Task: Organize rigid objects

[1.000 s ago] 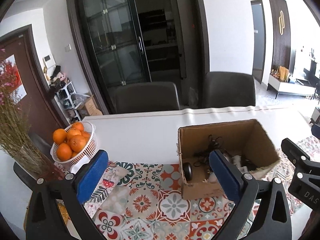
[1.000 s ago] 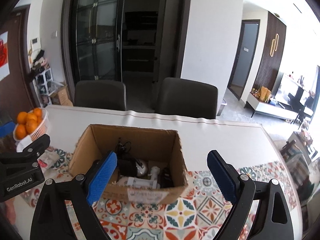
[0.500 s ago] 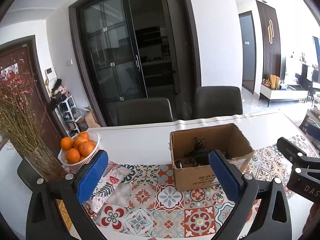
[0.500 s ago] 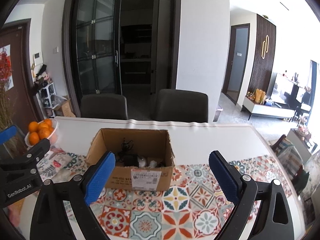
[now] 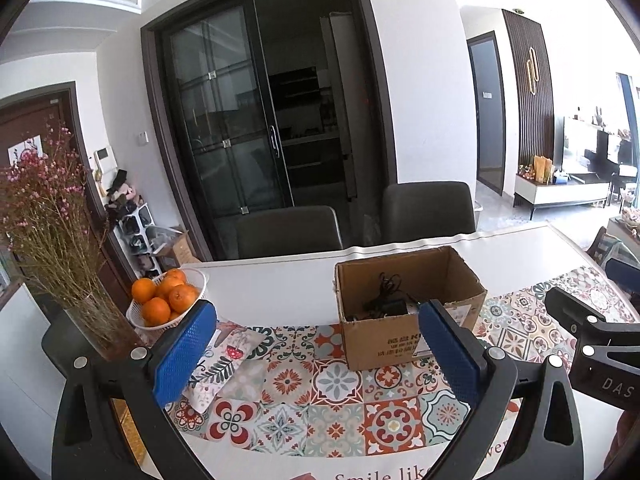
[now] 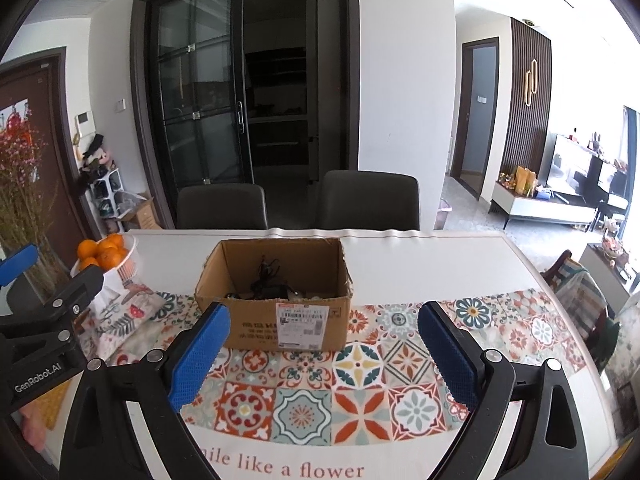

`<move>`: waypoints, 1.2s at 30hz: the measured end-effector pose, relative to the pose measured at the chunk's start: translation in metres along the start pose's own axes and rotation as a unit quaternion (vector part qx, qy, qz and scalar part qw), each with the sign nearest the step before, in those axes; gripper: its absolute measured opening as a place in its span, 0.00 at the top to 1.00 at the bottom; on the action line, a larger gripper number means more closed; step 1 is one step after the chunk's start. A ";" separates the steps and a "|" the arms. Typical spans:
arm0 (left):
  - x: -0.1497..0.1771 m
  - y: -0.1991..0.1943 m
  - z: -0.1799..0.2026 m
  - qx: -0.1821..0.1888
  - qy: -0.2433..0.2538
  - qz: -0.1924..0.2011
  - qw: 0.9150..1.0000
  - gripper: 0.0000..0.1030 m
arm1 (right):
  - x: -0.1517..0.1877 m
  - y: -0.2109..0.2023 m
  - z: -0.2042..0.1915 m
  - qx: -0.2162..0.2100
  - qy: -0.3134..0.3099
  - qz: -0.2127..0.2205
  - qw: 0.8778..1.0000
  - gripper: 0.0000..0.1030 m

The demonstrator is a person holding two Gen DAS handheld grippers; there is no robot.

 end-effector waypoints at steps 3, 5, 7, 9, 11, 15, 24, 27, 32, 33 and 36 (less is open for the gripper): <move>0.000 -0.007 0.000 0.004 0.000 0.003 1.000 0.00 | 0.002 -0.007 0.000 0.000 -0.002 0.003 1.000 0.08; 0.000 -0.011 0.001 0.007 -0.002 0.005 1.000 0.00 | 0.002 -0.011 0.000 -0.003 -0.003 0.005 1.000 0.08; -0.001 -0.014 0.001 0.009 -0.003 0.007 1.000 0.00 | 0.002 -0.014 -0.001 -0.006 -0.003 0.005 1.000 0.08; -0.002 -0.017 0.001 0.008 -0.003 0.010 1.000 0.00 | 0.002 -0.017 -0.002 -0.007 -0.004 0.009 1.000 0.08; -0.003 -0.019 0.000 0.007 -0.003 0.013 1.000 0.00 | 0.002 -0.019 -0.002 -0.008 -0.005 0.010 1.000 0.08; -0.004 -0.023 0.002 0.007 -0.002 0.017 1.000 0.00 | 0.002 -0.022 -0.003 -0.008 -0.004 0.012 1.000 0.07; -0.006 -0.025 0.003 0.006 0.001 0.020 1.000 0.00 | 0.003 -0.024 -0.003 -0.008 -0.003 0.016 1.000 0.07; -0.005 -0.026 0.003 0.008 0.000 0.020 1.000 0.00 | 0.003 -0.024 -0.003 -0.007 -0.003 0.016 1.000 0.07; -0.008 -0.027 0.004 0.008 0.002 0.022 1.000 0.00 | 0.004 -0.024 -0.003 -0.007 -0.002 0.017 1.000 0.07; -0.008 -0.027 0.004 0.009 0.002 0.023 1.000 0.00 | 0.004 -0.025 -0.003 -0.007 -0.002 0.017 1.000 0.07; -0.008 -0.028 0.005 0.010 0.003 0.023 1.000 0.00 | 0.003 -0.025 -0.002 -0.006 -0.002 0.019 1.000 0.07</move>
Point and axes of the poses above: each gripper's, at about its wrist camera, not at the fingertips, and y roughly the way its jaws point, z to its right, x to its underside, the point moved 8 cm from there along y, roughly the way its jaws point, and after that the axes turned 3 degrees about x, right-handed, at the moved point
